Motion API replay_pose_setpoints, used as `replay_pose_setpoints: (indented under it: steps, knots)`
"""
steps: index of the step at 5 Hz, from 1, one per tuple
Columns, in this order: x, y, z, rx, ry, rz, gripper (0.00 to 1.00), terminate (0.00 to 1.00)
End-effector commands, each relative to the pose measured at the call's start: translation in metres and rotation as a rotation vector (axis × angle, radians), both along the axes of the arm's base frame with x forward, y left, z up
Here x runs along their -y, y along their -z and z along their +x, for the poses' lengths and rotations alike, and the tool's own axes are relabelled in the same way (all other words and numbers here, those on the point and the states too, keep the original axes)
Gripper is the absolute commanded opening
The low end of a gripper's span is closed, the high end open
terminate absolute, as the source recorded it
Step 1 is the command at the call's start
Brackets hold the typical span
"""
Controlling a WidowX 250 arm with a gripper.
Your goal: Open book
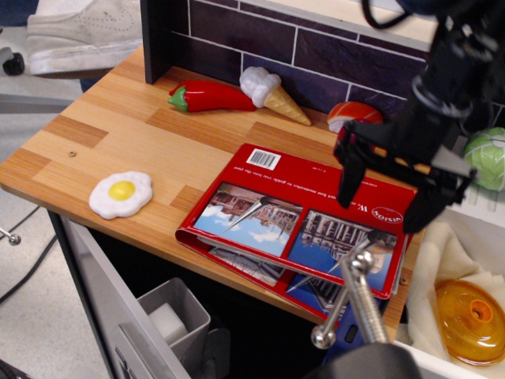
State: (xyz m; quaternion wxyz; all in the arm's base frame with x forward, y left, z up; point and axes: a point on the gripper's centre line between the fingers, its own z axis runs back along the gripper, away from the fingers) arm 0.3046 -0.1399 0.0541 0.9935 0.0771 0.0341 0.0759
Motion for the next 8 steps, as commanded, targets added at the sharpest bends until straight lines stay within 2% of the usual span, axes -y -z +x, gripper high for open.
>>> replay_pose_setpoints:
  steps: [1, 2, 3, 4, 5, 6, 7, 8]
  knots:
    - [0.035, 0.003, 0.032, 0.150, 0.076, 0.071, 1.00, 0.00]
    - [0.039, 0.010, 0.035, 0.130, 0.141, 0.166, 1.00, 0.00]
    - [0.032, 0.015, 0.035, 0.082, 0.092, 0.250, 1.00, 0.00]
    - [0.013, 0.009, 0.029, 0.019, 0.082, 0.315, 1.00, 0.00]
    - [-0.013, -0.001, 0.018, -0.005, 0.081, 0.337, 1.00, 0.00]
    - [-0.030, -0.018, 0.020, 0.017, 0.016, 0.418, 1.00, 0.00]
    - [-0.044, -0.033, 0.015, 0.077, -0.012, 0.471, 1.00, 0.00]
    - [-0.054, -0.040, 0.013, 0.079, -0.023, 0.487, 1.00, 0.00]
